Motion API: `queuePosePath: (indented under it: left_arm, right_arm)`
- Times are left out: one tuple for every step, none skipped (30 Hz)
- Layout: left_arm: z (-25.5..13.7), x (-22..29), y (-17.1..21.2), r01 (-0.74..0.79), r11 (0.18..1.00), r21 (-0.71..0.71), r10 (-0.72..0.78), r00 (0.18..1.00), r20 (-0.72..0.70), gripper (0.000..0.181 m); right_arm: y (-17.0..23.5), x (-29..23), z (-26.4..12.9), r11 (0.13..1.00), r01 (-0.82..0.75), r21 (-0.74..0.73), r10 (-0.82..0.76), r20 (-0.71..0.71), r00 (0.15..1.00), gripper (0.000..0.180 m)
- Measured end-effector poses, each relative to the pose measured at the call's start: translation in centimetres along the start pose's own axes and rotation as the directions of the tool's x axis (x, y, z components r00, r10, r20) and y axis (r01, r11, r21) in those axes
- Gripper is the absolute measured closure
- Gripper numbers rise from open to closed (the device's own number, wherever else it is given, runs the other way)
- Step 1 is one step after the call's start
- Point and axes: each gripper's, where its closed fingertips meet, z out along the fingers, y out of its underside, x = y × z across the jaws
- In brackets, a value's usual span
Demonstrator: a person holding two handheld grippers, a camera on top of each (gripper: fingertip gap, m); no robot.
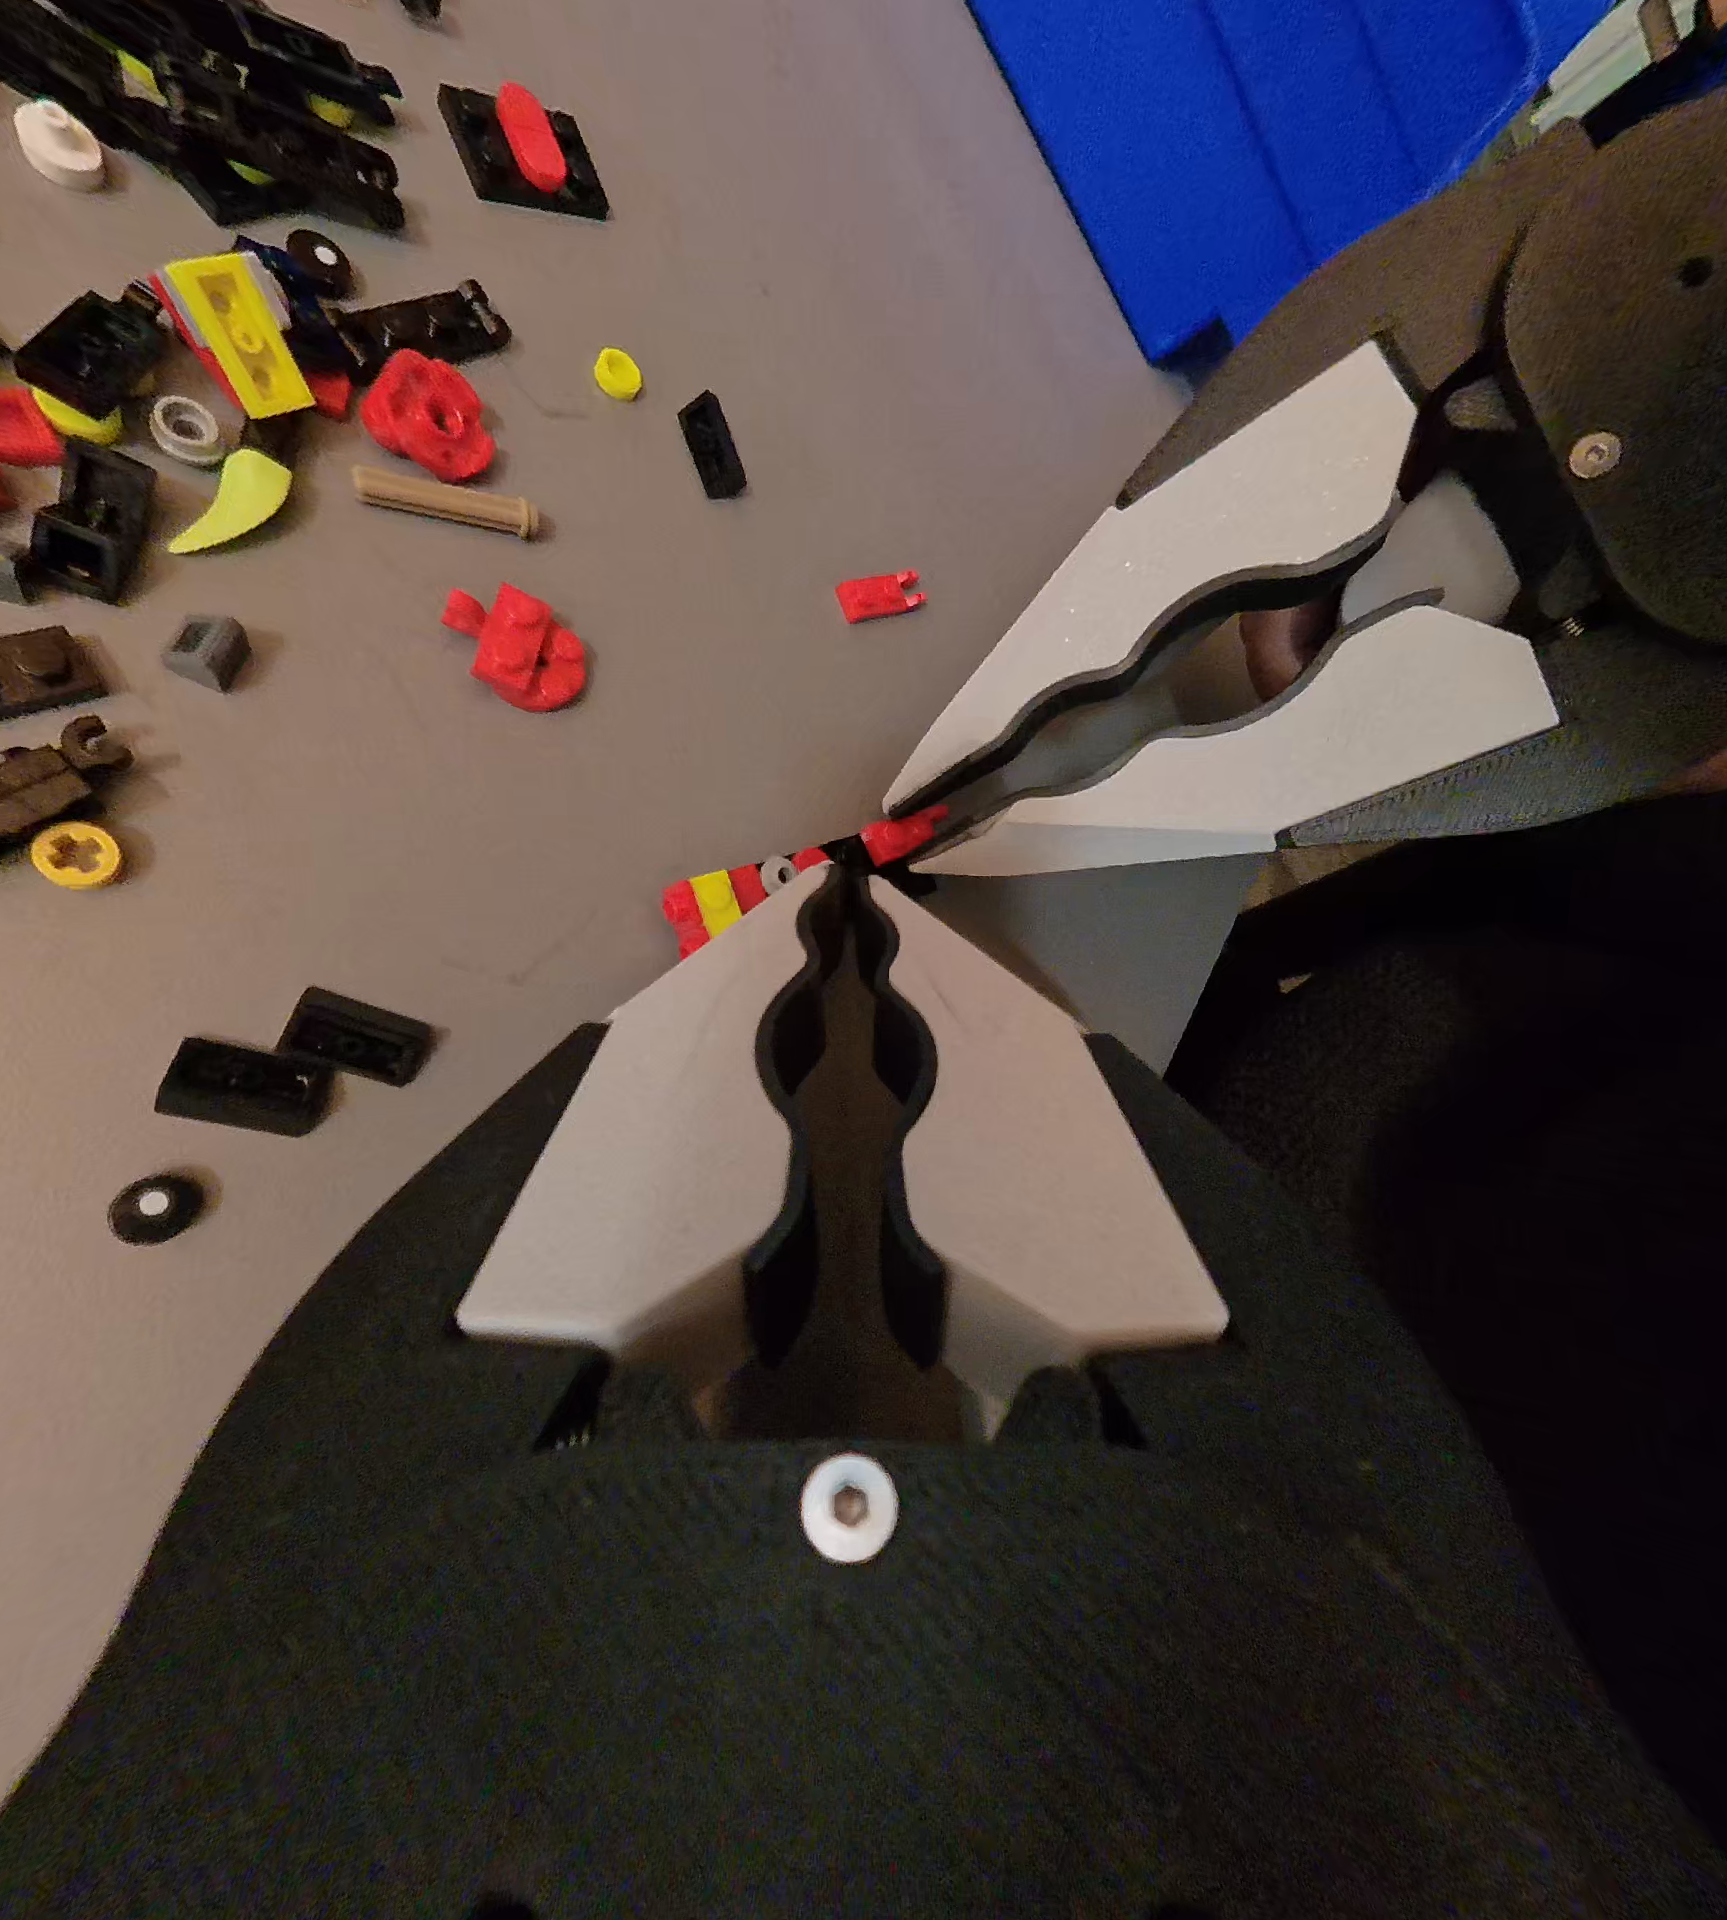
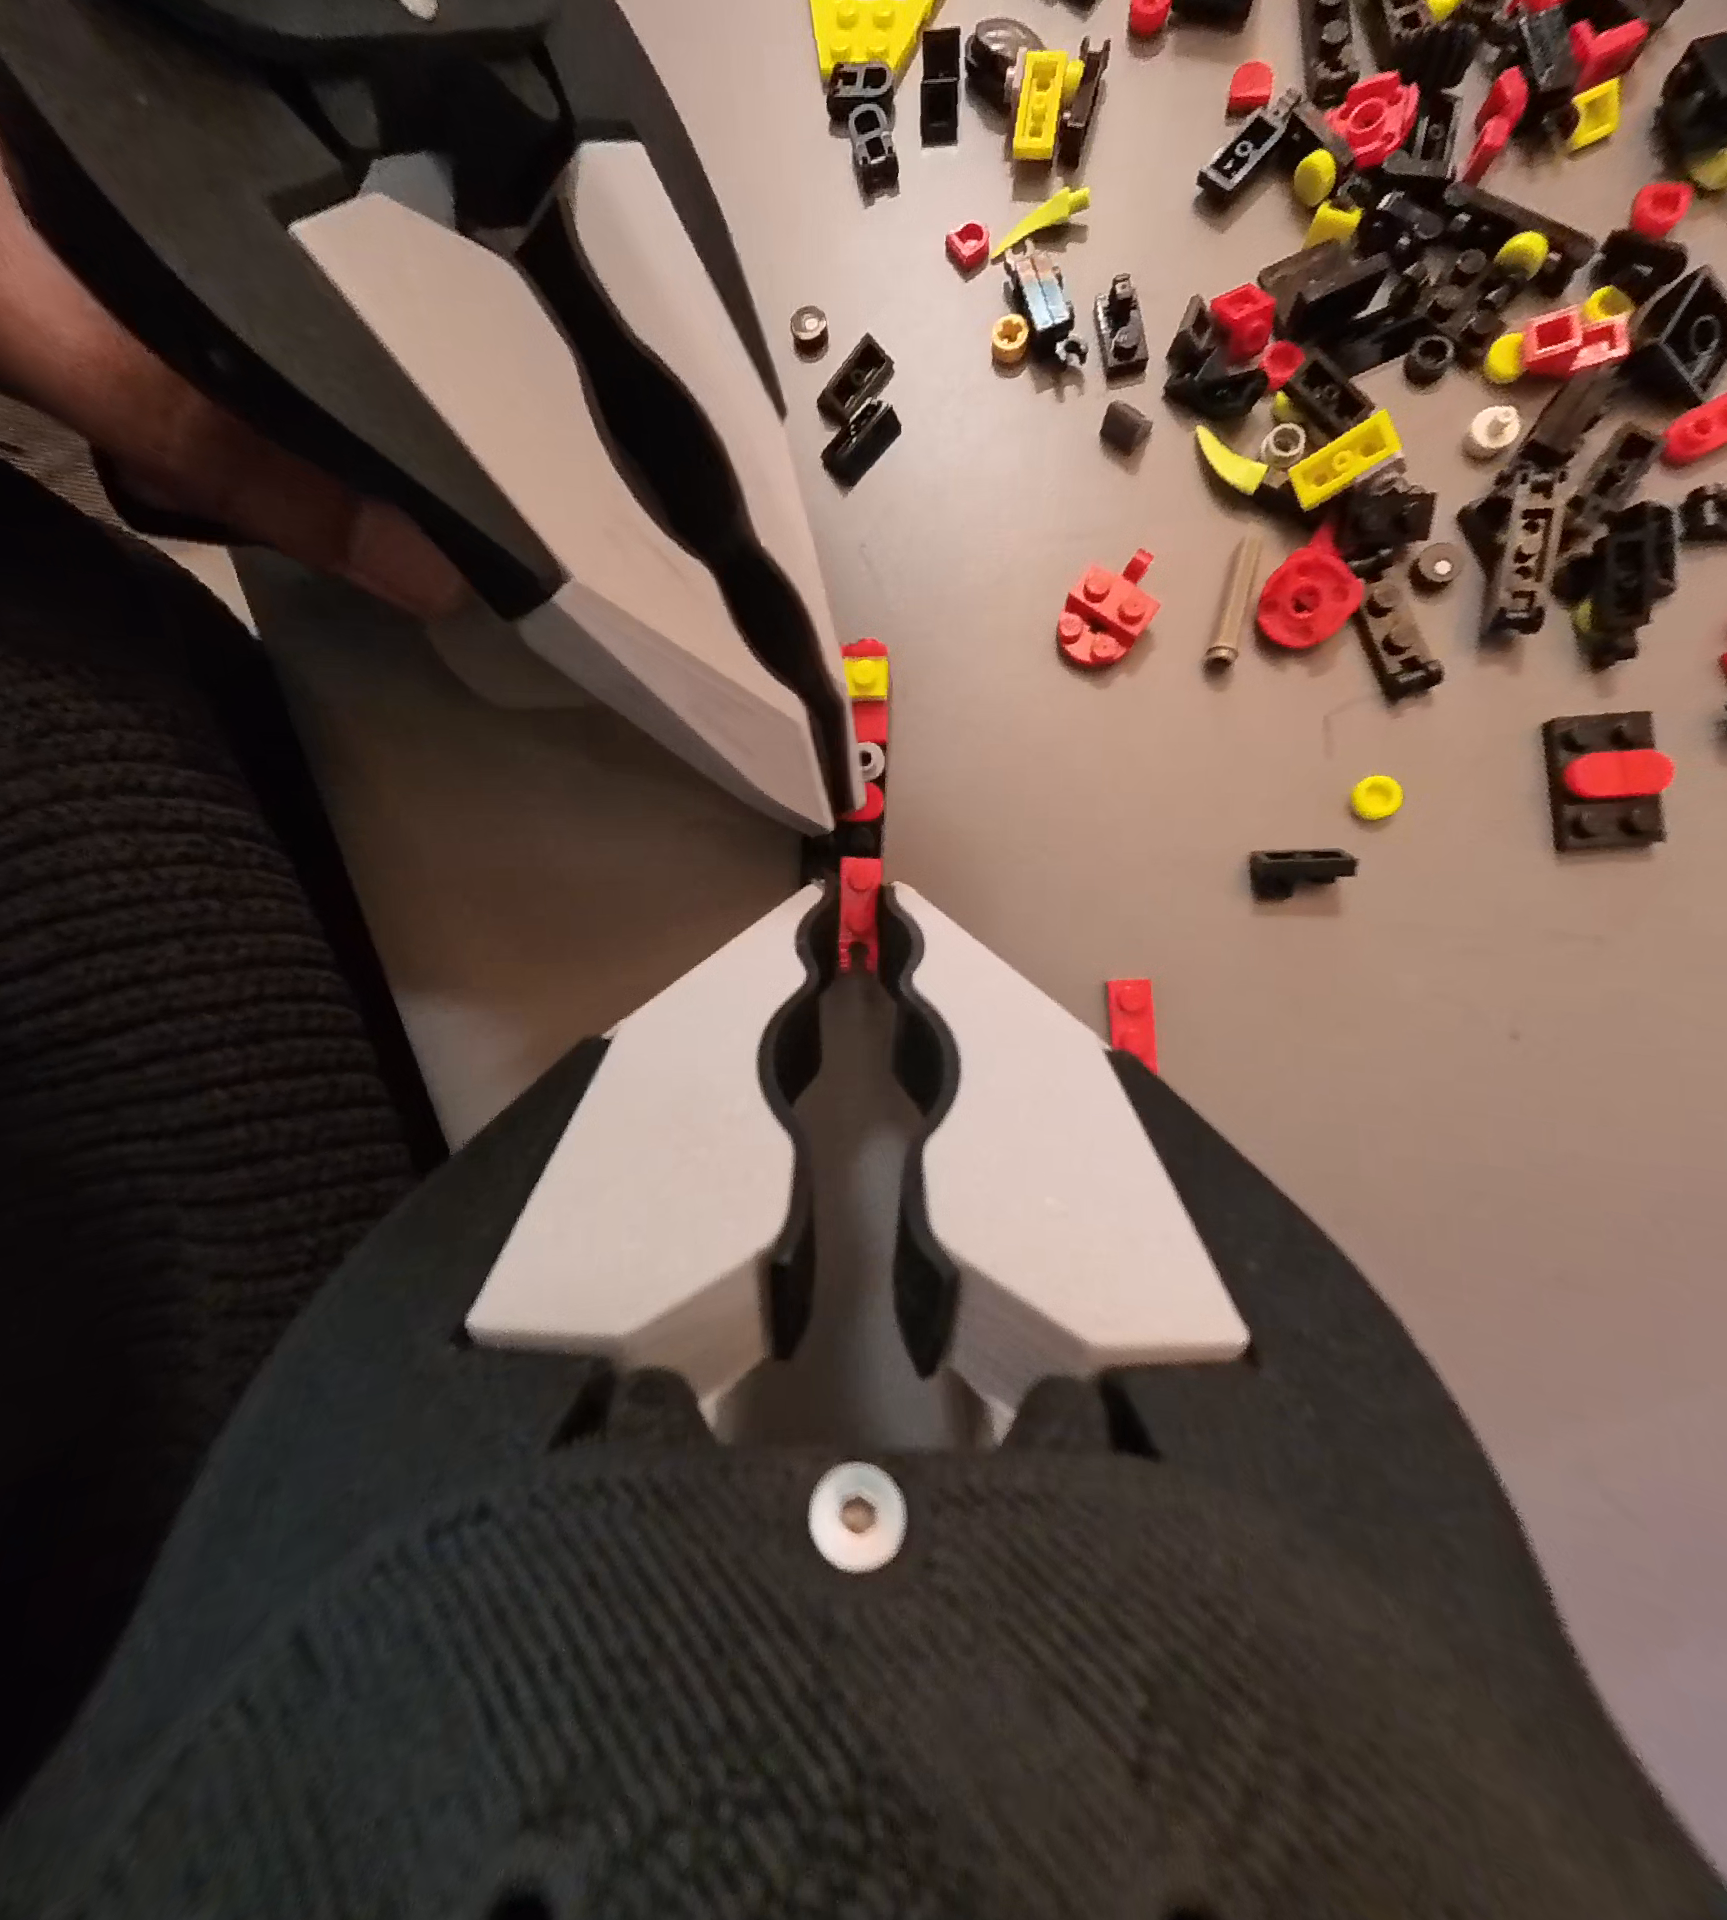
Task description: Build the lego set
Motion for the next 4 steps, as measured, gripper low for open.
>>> queuePosePath:
  left_arm:
    - [0.02, -0.03, -0.07, 0.008, 1.0, 0.005, -0.008, 1.0, -0.001, 0.181]
    - [0.03, -0.08, -0.15, 0.018, 1.0, 0.01, -0.018, 1.0, -0.004, 0.181]
    - [0.05, -0.12, -0.22, 0.034, 0.999, 0.015, -0.034, 0.999, -0.008, 0.181]
    - [0.08, -0.18, -0.36, 0.055, 0.998, 0.025, -0.055, 0.998, -0.013, 0.181]
  right_arm:
    - [0.0, 0.01, 0.02, 1.0, 0.008, -0.001, -0.008, -0.006, 1.0, 0.174]
    - [-0.01, 0.0, 0.02, 1.0, 0.015, -0.003, -0.015, -0.012, 1.0, 0.174]
    - [0.01, 0.0, 0.02, 1.0, 0.022, -0.005, -0.022, -0.017, 1.0, 0.174]
    - [0.0, 0.0, 0.02, 1.0, 0.029, -0.006, -0.029, -0.022, 0.999, 0.174]
